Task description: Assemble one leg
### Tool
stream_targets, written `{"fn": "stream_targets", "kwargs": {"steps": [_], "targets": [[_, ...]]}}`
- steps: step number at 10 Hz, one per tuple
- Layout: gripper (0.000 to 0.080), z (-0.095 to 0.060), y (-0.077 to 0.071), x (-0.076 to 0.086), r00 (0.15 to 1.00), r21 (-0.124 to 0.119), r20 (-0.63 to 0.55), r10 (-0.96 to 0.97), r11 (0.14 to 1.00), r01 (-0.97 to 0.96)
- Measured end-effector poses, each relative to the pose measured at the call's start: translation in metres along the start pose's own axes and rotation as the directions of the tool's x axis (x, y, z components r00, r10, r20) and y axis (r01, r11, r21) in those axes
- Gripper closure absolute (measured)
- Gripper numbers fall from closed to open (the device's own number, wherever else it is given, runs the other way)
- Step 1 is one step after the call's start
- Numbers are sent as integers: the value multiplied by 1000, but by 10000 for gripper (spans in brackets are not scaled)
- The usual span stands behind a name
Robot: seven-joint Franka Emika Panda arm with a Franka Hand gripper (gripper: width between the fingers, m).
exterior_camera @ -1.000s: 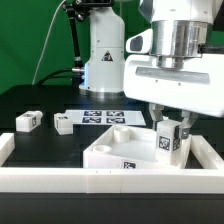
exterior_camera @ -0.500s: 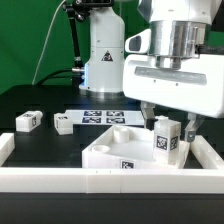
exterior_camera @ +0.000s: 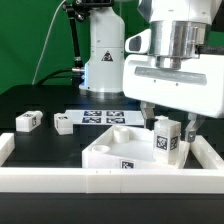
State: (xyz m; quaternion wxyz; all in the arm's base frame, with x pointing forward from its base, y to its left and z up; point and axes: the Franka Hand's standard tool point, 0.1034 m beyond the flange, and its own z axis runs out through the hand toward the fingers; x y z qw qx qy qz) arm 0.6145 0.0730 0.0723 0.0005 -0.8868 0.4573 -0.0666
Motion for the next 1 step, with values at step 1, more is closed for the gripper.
{"fn": "stream_targets", "kwargs": {"steps": [1], "targets": [[150, 0, 0, 0, 1000, 0, 0, 0, 1000, 0]]}}
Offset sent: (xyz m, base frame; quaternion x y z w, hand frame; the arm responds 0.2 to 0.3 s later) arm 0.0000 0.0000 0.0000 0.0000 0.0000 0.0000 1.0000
